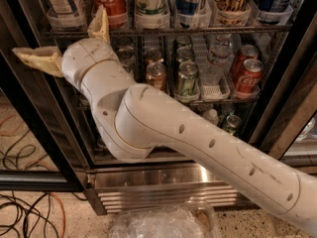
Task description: Pick blue plastic bottle from top shelf of fridge
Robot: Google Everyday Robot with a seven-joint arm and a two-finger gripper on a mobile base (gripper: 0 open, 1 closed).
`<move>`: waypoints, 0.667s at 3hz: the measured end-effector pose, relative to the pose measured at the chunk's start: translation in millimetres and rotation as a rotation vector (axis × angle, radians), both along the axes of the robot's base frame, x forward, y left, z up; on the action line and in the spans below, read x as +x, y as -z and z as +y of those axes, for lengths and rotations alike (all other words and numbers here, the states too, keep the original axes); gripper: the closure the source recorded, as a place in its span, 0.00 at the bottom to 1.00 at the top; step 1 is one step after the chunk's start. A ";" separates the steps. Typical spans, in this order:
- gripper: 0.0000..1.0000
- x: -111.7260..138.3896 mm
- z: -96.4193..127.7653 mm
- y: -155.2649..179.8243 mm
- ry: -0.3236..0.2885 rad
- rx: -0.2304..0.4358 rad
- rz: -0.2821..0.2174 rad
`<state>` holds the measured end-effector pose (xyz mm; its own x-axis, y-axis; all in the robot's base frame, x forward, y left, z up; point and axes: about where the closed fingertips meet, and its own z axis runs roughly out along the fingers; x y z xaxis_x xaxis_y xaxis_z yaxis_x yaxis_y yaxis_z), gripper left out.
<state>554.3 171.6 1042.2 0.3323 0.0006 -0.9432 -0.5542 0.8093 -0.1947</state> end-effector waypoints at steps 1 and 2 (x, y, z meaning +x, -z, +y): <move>0.00 10.5 -3.4 -7.7 0.048 0.036 -0.016; 0.00 10.5 -3.4 -7.7 0.048 0.036 -0.016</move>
Offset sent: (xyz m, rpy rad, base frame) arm 0.0151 -0.0056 0.0109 0.0493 -0.0248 -0.0706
